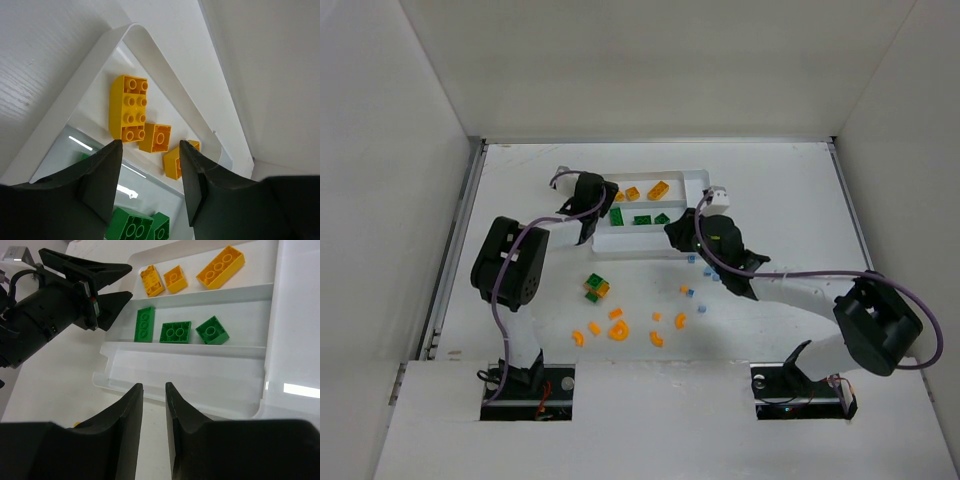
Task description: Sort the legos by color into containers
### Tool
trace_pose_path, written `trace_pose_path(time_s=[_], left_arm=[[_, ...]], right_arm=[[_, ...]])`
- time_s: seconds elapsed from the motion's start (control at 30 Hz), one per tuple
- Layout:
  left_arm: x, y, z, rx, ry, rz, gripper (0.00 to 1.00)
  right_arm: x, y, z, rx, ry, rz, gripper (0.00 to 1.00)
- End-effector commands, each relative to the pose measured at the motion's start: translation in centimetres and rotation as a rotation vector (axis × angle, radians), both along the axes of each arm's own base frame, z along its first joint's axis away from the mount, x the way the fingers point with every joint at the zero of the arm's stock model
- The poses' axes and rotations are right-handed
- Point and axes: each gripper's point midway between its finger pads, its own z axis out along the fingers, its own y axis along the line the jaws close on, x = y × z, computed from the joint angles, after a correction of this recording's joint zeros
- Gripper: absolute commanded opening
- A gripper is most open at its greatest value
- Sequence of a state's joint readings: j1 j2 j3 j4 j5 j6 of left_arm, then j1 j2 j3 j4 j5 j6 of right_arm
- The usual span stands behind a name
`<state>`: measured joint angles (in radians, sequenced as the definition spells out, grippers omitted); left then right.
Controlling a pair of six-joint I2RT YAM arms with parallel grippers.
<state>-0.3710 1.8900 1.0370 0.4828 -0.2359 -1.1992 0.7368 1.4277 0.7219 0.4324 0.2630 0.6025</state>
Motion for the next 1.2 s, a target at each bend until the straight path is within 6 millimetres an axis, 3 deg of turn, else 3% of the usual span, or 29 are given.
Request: trace_pose_path(time_s=[0.0,0.17,0.27,0.33,0.47,0.6,0.73,1.17], left_arm=[[0.2,0.5,5.6,-0.016,-0.105,0.004,0.44],[-2.6,1.8,9.2,0.033,-0.193,-0.038,0.36],[-5.4,3.6,9.9,0.083,-0.23,-0.046,0.34],[-7.8,5.7,9.6,0.096,-0.232,-0.025,0.34],[-12.9,9.2,7.5,0.094,-0.212,0.025,0.34],[-16.8,10.7,4.9,0.11,-0.15,0.026,0.34],[-19.1,11.7,3.1,0.139,-0.097,0.021,0.34],[-21.2,11.5,1.2,0.14,-0.048,-0.036,0.34]], right_arm=[[-0.2,1.9,2.8,0.032,-0.083,0.072,0.3],[-2.9,6.0,3.1,-0.036,-0.133,0.286,0.26],[-6.0,9.4,3.0,-0.089,-0.174,0.449,0.28],[-8.0,11.3,2.4,-0.127,-0.195,0.545,0.36],[-11.3,14.1,0.9,-0.216,-0.233,0.686,0.7],[-11.6,15.4,-0.6,-0.249,-0.216,0.707,0.76],[-11.6,16.7,-1.6,-0.264,-0.198,0.718,0.76],[-10.6,20.0,-4.4,-0.324,-0.155,0.735,0.71]])
